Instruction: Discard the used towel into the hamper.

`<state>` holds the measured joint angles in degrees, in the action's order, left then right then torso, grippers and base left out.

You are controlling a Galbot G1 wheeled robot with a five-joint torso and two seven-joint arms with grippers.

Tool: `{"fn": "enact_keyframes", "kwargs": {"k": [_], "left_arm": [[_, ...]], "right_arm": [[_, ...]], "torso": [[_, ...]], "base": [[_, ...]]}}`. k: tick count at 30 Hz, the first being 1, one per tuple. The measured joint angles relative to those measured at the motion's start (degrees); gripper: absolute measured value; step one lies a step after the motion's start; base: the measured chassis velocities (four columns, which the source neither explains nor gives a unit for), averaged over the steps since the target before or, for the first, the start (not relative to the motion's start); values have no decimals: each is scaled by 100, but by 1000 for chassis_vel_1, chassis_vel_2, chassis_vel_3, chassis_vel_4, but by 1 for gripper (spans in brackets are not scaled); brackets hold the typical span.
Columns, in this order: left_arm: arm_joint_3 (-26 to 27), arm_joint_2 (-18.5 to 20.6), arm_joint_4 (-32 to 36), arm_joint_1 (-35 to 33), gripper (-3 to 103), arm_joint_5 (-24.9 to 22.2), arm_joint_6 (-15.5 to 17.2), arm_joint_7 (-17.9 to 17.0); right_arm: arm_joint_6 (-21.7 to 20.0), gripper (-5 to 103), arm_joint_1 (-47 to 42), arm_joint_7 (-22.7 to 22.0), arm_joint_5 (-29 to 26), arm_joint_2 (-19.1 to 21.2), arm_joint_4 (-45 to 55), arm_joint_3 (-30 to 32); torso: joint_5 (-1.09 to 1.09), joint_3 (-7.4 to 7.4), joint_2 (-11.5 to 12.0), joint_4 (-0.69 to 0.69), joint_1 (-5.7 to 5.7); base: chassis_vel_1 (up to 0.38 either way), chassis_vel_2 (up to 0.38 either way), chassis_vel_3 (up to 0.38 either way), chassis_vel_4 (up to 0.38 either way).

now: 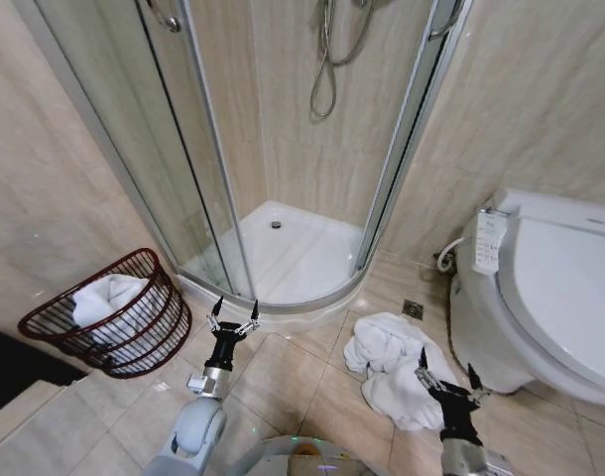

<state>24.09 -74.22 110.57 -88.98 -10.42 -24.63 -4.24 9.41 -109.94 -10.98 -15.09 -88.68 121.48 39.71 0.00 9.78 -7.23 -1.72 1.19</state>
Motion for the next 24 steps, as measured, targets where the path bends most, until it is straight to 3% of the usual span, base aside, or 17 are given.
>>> {"fn": "enact_keyframes", "kwargs": {"k": [11, 17, 18, 24], "left_arm": [[33, 18, 14, 75, 100, -30, 36, 7], [47, 28, 17, 96, 100, -37, 58, 16], [46, 26, 15, 111, 100, -36, 70, 26], [16, 7, -2, 146, 100, -32, 80, 37]], "right_arm": [[-1322, 100, 1213, -184, -1496, 134, -804, 542], [-1789, 100, 1676, -87, -1590, 201, -1119, 622], [-2080, 100, 1940, -39, -1604, 248, -1284, 627], [-2795, 100, 2518, -43, -1599, 324, -1726, 559]], "torso": [[1, 6, -4, -2, 3], [1, 7, -5, -2, 3], [0, 7, -7, -1, 3], [0, 9, -8, -2, 4]], "base": [[23, -15, -20, 25], [0, 0, 0, 0], [0, 0, 0, 0], [0, 0, 0, 0]]}}
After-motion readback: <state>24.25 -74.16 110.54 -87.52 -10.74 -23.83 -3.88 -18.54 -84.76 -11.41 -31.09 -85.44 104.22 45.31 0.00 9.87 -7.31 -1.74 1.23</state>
